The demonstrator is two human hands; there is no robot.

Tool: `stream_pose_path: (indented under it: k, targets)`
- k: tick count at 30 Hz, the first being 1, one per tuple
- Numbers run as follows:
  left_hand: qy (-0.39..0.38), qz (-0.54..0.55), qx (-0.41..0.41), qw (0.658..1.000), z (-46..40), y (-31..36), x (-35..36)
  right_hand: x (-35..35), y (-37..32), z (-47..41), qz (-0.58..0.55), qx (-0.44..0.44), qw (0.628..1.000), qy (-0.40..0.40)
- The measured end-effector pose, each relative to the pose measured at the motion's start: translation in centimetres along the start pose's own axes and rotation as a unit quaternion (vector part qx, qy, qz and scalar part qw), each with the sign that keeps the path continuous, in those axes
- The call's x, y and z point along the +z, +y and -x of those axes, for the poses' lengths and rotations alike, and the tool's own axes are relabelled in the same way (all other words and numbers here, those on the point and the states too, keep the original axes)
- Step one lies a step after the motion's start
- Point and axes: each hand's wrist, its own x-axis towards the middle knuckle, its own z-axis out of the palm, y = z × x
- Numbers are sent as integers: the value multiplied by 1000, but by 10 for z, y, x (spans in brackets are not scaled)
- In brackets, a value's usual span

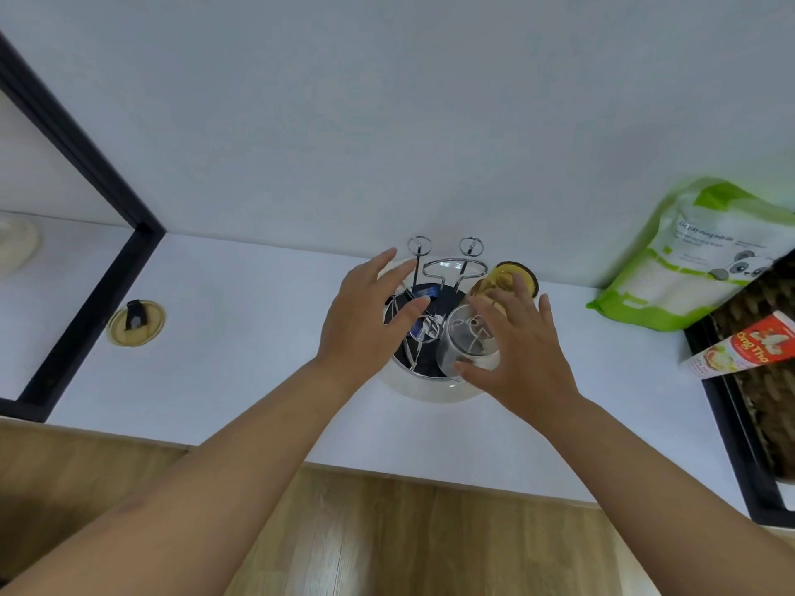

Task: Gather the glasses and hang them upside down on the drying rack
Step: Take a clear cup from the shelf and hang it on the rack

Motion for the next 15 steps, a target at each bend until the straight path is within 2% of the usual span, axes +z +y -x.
stream_pose_path:
  k: [7, 15]
  targets:
    - [-40, -34, -19, 998, 0, -6, 13, -10, 22, 0, 0, 10, 1000, -15]
    - [-43, -10, -35, 998, 1, -5, 16, -14, 33, -5, 6, 8, 999, -34]
